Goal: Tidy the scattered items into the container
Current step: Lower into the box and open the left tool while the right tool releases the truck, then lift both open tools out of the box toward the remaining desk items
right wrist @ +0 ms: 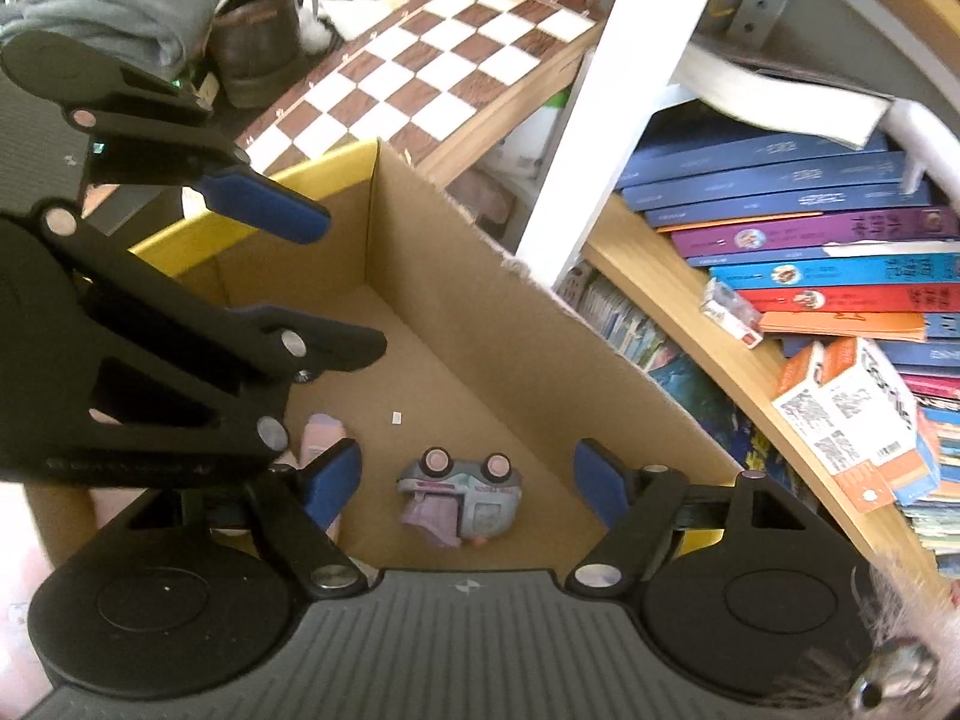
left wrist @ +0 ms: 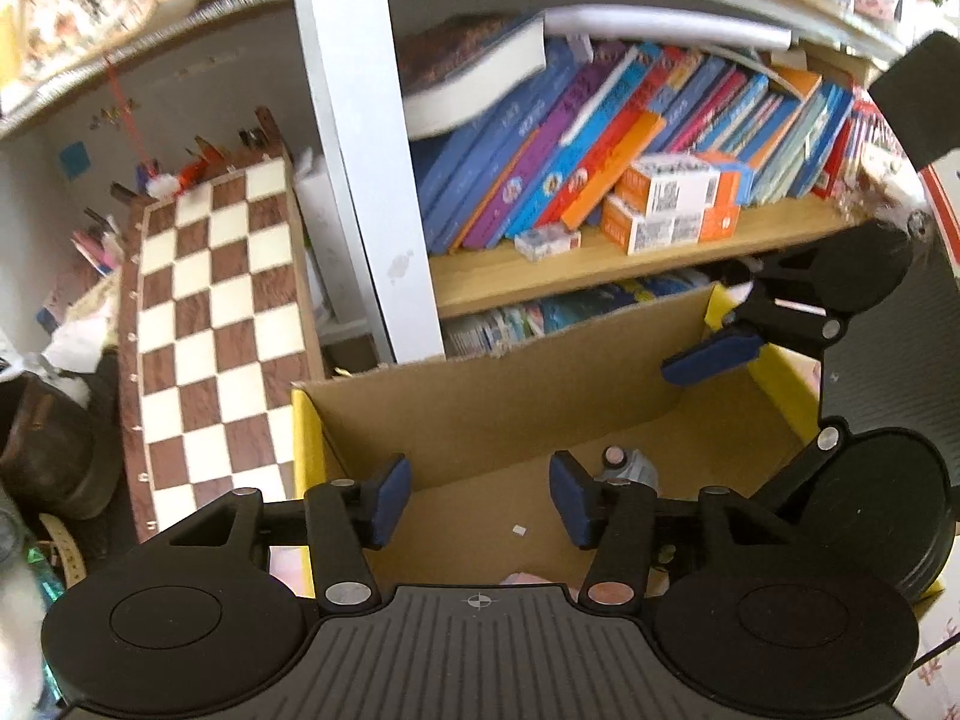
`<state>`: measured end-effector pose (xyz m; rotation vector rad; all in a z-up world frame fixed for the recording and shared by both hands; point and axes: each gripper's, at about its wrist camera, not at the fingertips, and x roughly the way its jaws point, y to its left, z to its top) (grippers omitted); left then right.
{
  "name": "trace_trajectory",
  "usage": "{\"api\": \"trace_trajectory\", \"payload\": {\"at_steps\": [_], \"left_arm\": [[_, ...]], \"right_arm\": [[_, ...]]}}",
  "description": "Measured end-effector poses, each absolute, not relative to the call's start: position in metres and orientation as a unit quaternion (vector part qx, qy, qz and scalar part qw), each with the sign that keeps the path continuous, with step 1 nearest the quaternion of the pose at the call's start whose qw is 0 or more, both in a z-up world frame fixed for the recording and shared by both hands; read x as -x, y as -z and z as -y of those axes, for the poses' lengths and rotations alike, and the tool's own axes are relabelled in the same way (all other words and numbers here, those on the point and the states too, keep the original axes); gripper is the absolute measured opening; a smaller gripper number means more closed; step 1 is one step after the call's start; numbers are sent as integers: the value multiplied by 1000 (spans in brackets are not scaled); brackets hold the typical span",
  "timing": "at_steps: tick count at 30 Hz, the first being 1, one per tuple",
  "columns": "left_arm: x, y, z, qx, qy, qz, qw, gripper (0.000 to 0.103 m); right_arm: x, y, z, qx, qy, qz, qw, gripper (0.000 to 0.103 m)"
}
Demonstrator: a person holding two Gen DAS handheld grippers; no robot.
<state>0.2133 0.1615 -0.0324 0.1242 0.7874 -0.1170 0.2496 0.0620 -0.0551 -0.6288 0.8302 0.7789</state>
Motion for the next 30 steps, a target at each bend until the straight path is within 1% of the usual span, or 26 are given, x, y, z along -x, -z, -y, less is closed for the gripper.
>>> {"api": "trace_trajectory", "payload": {"at_steps": [6,8,11,19,27,29,30], "left_arm": [[-191,13,-154,-60,53,-357,931,55],[-183,7,-151,-64,52,-349,934,60],[-171,-2,-146,-68,51,-336,938,62],[-142,-20,-132,-78,59,-315,944,64],[-124,-23,-120,-82,62,-312,945,65],[-120,-24,-117,-80,61,-309,946,72],[-119,-25,-115,-79,61,-308,946,72]], "right_arm": [[-231,37,-46,281,-353,-371,812,78],[-224,31,-40,277,-350,-366,817,78],[-213,20,-29,269,-346,-357,825,79],[-186,-2,-3,251,-337,-337,842,80],[-168,-9,16,241,-330,-331,851,80],[-165,-10,22,237,-326,-329,854,81],[-164,-11,25,234,-324,-329,856,82]]}}
